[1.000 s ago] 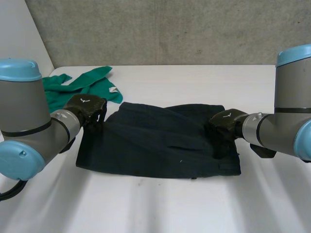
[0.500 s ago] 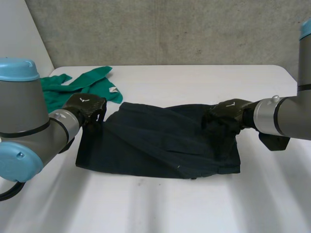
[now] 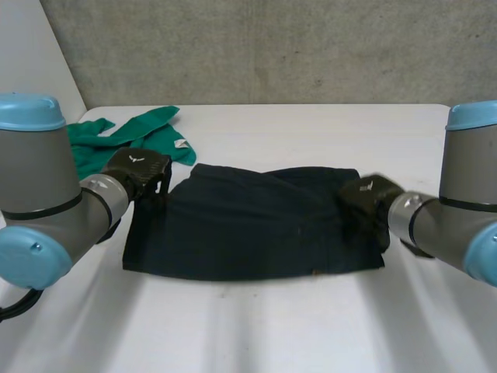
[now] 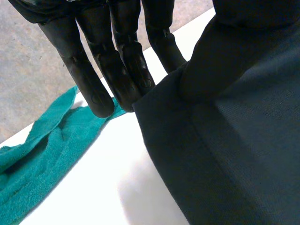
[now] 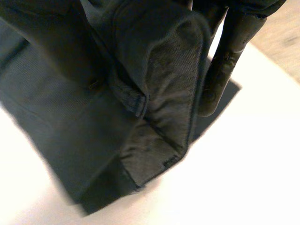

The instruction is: Fold the laundry.

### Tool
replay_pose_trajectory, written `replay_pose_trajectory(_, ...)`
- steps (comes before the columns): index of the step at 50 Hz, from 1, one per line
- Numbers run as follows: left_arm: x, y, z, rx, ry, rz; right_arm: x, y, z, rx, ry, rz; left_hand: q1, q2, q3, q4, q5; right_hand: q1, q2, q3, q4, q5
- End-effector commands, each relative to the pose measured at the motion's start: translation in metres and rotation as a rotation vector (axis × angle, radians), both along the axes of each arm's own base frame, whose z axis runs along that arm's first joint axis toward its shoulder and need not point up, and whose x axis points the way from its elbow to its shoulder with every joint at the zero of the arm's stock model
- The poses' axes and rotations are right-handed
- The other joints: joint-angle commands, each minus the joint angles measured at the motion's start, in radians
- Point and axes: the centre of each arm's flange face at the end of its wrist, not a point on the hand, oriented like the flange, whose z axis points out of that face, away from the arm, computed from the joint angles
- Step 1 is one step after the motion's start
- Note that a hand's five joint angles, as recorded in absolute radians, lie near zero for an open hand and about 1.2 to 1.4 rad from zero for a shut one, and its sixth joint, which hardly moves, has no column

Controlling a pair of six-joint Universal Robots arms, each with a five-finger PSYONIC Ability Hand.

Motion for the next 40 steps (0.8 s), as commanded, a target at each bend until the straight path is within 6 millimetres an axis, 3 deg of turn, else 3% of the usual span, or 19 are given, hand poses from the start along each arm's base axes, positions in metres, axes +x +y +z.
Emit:
replay_pose_trajectory(1,-0.015,-0.042,0.020,-0.228,0.032,-0.010,0.013,-0.056,0.041,-0.308,-0.044,-0.051,0.270,0.199,0.203,0.194,0.220,0.437,0.219,0.219,0.214,0.252)
replay_pose_trajectory(2,-0.018,-0.046,0.029,-0.276,0.041,-0.014,0.014,-0.061,0.049,-0.341,-0.056,-0.058,0.270,0.199,0.203,0.194,0.220,0.437,0.219,0.219,0.214,0.252)
replay_pose_trajectory(3,-0.021,-0.051,0.040,-0.330,0.054,-0.014,0.017,-0.075,0.079,-0.465,-0.096,-0.083,0.270,0.199,0.203,0.194,0.220,0.437,0.219,0.219,0.214,0.252)
replay_pose_trajectory(4,-0.027,-0.062,0.071,-0.479,0.102,-0.013,0.019,-0.085,0.106,-0.579,-0.135,-0.113,0.270,0.199,0.203,0.194,0.220,0.437,0.219,0.219,0.214,0.252)
replay_pose_trajectory(6,-0.034,-0.071,0.111,-0.662,0.178,-0.009,0.019,-0.092,0.134,-0.698,-0.180,-0.143,0.270,0.199,0.203,0.194,0.220,0.437,0.219,0.219,0.214,0.252)
replay_pose_trajectory(7,-0.034,-0.072,0.120,-0.704,0.195,-0.007,0.019,-0.095,0.149,-0.759,-0.207,-0.155,0.270,0.199,0.203,0.194,0.220,0.437,0.219,0.219,0.214,0.252)
replay_pose_trajectory(8,-0.035,-0.073,0.136,-0.774,0.222,0.003,0.018,-0.098,0.178,-0.885,-0.264,-0.171,0.270,0.199,0.203,0.194,0.220,0.437,0.219,0.219,0.214,0.252)
replay_pose_trajectory(9,-0.032,-0.073,0.166,-0.903,0.277,0.026,0.018,-0.098,0.192,-0.949,-0.289,-0.175,0.270,0.199,0.203,0.194,0.220,0.437,0.219,0.219,0.214,0.252)
replay_pose_trajectory(10,-0.032,-0.070,0.180,-0.962,0.306,0.036,0.017,-0.097,0.208,-1.012,-0.319,-0.178,0.270,0.199,0.203,0.194,0.220,0.437,0.219,0.219,0.214,0.252)
replay_pose_trajectory(11,-0.029,-0.065,0.198,-1.037,0.342,0.049,0.014,-0.091,0.238,-1.138,-0.375,-0.184,0.270,0.199,0.203,0.194,0.220,0.437,0.219,0.219,0.214,0.252)
replay_pose_trajectory(12,-0.026,-0.056,0.219,-1.112,0.381,0.065,0.013,-0.087,0.249,-1.183,-0.397,-0.183,0.270,0.199,0.203,0.194,0.220,0.437,0.219,0.219,0.214,0.252)
replay_pose_trajectory(15,-0.025,-0.037,0.244,-1.208,0.442,0.066,0.011,-0.072,0.281,-1.311,-0.451,-0.159,0.270,0.199,0.203,0.194,0.220,0.437,0.219,0.219,0.214,0.252)
replay_pose_trajectory(17,-0.029,-0.029,0.237,-1.189,0.442,0.048,0.013,-0.070,0.279,-1.296,-0.440,-0.132,0.270,0.199,0.203,0.194,0.220,0.437,0.219,0.219,0.214,0.252)
replay_pose_trajectory(21,-0.031,-0.027,0.209,-1.110,0.410,0.038,0.017,-0.074,0.252,-1.184,-0.390,-0.091,0.270,0.199,0.203,0.194,0.220,0.437,0.219,0.219,0.214,0.252)
replay_pose_trajectory(26,-0.031,-0.022,0.160,-0.971,0.350,0.023,0.016,-0.079,0.184,-0.955,-0.288,-0.078,0.270,0.199,0.203,0.194,0.220,0.437,0.219,0.219,0.214,0.252)
replay_pose_trajectory(30,-0.034,-0.014,0.107,-0.825,0.284,0.000,0.013,-0.074,0.130,-0.790,-0.231,-0.079,0.270,0.199,0.203,0.194,0.220,0.437,0.219,0.219,0.214,0.252)
replay_pose_trajectory(35,-0.042,0.013,0.047,-0.660,0.199,-0.066,0.008,-0.057,0.073,-0.557,-0.140,-0.071,0.270,0.199,0.203,0.194,0.220,0.437,0.219,0.219,0.214,0.252)
replay_pose_trajectory(39,-0.050,0.031,0.039,-0.643,0.164,-0.111,0.005,-0.037,0.039,-0.336,-0.095,-0.074,0.270,0.199,0.203,0.194,0.220,-0.564,-0.782,-0.781,-0.786,-0.749)
replay_pose_trajectory(40,-0.053,0.037,0.041,-0.652,0.148,-0.124,0.005,-0.034,0.036,-0.312,-0.100,-0.073,0.270,0.199,0.203,0.194,0.220,-0.578,-0.796,-0.795,-0.800,-0.763)
